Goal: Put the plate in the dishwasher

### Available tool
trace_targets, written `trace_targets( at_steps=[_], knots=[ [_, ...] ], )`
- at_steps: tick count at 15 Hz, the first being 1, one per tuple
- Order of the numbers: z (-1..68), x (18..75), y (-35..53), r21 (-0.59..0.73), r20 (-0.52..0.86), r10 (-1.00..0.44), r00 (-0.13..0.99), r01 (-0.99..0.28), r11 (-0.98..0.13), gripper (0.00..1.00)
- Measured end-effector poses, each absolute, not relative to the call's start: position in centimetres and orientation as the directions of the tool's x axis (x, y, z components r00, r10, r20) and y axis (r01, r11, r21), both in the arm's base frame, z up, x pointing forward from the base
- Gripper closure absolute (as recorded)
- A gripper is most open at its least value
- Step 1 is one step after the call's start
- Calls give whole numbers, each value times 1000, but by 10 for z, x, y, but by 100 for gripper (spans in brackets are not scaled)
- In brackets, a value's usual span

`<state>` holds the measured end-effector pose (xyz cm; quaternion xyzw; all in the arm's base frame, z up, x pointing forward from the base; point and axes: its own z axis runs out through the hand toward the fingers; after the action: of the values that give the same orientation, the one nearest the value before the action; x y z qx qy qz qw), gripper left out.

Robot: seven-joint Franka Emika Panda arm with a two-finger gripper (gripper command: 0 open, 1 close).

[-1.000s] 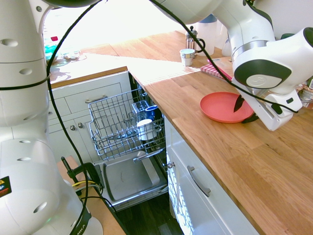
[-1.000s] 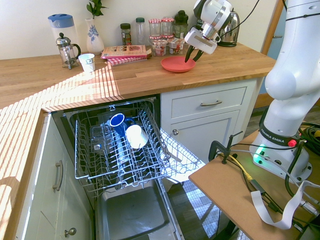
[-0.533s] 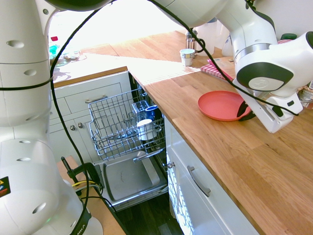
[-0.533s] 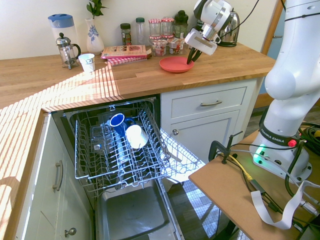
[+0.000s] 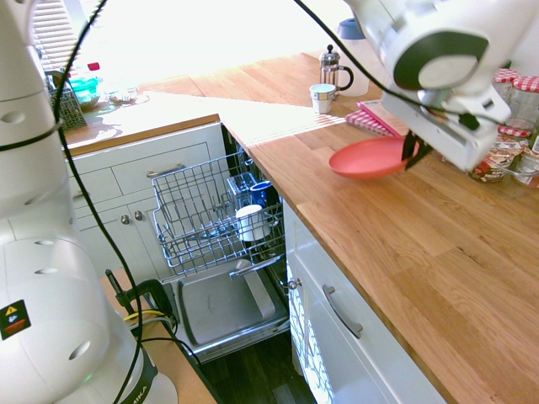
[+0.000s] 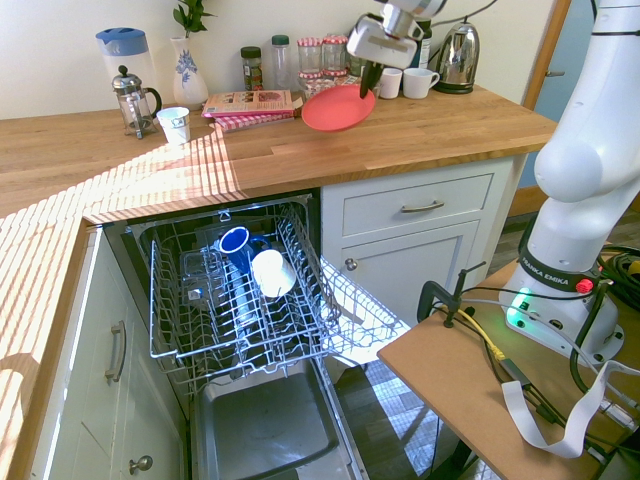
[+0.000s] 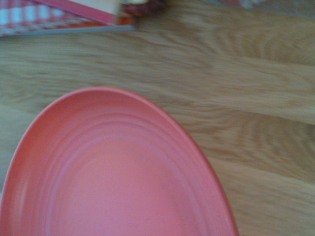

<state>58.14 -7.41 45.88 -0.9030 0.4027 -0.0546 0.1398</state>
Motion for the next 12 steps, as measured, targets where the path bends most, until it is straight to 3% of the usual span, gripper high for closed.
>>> trace_targets(
  at_steps=[2,5,9,12],
  knots=[
    [510,575,33,-224,89,-677,731,-647,-729,100],
    [504,541,207,-97,227,-550,804,-543,-834,100],
    [400,435,388,87,388,-322,864,-382,-920,100],
    [307,368,458,211,503,-122,856,-258,-943,100]
  ],
)
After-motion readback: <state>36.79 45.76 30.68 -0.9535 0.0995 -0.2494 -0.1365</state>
